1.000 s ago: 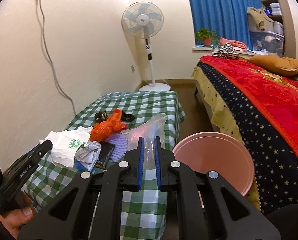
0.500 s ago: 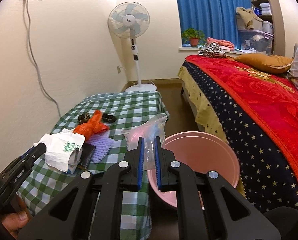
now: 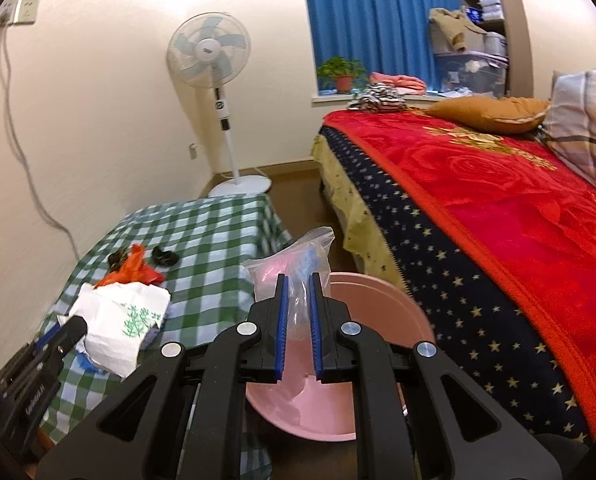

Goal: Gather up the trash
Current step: 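Lift and carry the clear bag with the right tool while the left carries tissue to the pink bin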

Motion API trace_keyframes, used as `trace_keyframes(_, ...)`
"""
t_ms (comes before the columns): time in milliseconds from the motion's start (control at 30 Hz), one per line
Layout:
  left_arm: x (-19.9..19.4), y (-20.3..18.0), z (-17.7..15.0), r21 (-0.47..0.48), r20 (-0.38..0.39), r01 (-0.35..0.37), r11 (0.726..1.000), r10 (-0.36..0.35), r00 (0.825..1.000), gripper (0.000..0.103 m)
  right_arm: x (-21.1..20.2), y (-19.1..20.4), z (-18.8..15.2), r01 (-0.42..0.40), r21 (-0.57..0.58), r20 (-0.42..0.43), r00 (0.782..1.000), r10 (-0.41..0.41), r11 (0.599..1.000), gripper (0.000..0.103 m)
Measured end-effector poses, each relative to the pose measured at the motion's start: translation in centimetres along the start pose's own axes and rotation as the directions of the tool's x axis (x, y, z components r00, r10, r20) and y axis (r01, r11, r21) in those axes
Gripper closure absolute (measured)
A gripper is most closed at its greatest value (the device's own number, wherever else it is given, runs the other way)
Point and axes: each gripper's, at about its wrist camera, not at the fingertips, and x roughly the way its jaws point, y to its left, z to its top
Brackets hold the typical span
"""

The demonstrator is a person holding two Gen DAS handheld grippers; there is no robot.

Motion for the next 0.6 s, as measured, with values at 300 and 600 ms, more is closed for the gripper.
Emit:
trace_keyframes(300, 2.9, -3.1, 1.2, 0.054, -0.019, 0.083, 0.995, -0.082, 0.996, 0.088, 0.9, -1.9, 2.0, 0.036, 0.032, 0.003, 0.999, -0.036, 0.999, 0.092)
trace_keyframes(600, 6.1, -5.6, 1.0, 0.097, -0.055, 0.153, 0.983, -0.148, 0.987, 0.088, 3.1, -3.0, 1.8, 0.063, 0.063, -0.029, 0.998, -0.061, 0.996, 0.092)
